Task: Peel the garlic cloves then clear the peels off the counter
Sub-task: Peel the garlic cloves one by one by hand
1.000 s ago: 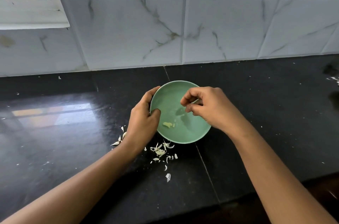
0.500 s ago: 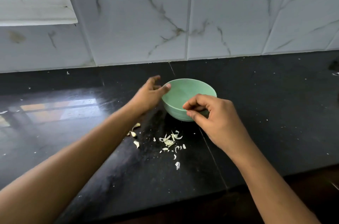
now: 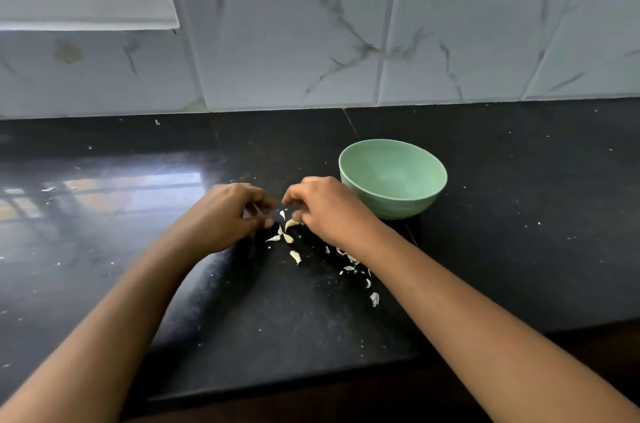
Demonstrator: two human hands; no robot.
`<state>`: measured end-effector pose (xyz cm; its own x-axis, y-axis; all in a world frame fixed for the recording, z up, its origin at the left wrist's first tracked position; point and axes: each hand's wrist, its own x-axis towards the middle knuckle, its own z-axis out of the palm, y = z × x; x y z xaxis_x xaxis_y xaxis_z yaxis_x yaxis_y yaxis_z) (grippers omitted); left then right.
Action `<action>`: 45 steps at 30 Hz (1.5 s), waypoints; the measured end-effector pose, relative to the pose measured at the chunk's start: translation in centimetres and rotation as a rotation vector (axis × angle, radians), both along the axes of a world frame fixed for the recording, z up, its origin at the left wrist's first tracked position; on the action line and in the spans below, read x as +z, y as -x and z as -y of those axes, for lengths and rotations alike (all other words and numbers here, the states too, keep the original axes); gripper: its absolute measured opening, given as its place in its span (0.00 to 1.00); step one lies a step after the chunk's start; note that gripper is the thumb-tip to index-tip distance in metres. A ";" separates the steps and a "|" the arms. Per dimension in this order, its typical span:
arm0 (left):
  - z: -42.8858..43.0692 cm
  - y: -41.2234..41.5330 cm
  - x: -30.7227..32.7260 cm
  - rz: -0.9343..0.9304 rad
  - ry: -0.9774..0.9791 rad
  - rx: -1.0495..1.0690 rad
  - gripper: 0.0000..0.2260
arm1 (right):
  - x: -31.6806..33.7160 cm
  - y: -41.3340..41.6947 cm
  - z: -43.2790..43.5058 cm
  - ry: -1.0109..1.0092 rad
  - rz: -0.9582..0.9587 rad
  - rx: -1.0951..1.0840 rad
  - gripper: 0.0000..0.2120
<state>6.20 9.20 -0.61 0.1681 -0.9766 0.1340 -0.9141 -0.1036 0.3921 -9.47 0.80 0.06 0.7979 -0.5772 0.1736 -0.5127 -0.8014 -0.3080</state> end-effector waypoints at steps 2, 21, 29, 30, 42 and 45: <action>-0.1 -0.3 -0.2 -0.006 -0.034 -0.005 0.09 | -0.3 -0.7 0.2 -0.004 -0.030 -0.007 0.09; 2.6 -0.2 -2.0 0.161 0.154 -0.058 0.04 | -1.4 0.9 0.4 -0.065 -0.008 -0.115 0.03; 2.1 0.2 -2.5 0.025 0.244 0.047 0.03 | -1.7 0.1 0.6 -0.134 0.087 -0.141 0.07; 2.0 0.1 -2.3 -0.125 0.273 0.066 0.05 | -1.6 0.2 0.5 -0.163 0.118 -0.147 0.08; -0.1 6.6 -0.3 -0.961 0.097 -0.150 0.13 | -2.0 7.2 -3.7 -0.633 0.763 -0.168 0.03; -0.1 7.3 -1.0 -0.931 0.043 -0.196 0.09 | -2.7 8.6 -3.7 -0.649 0.744 -0.213 0.08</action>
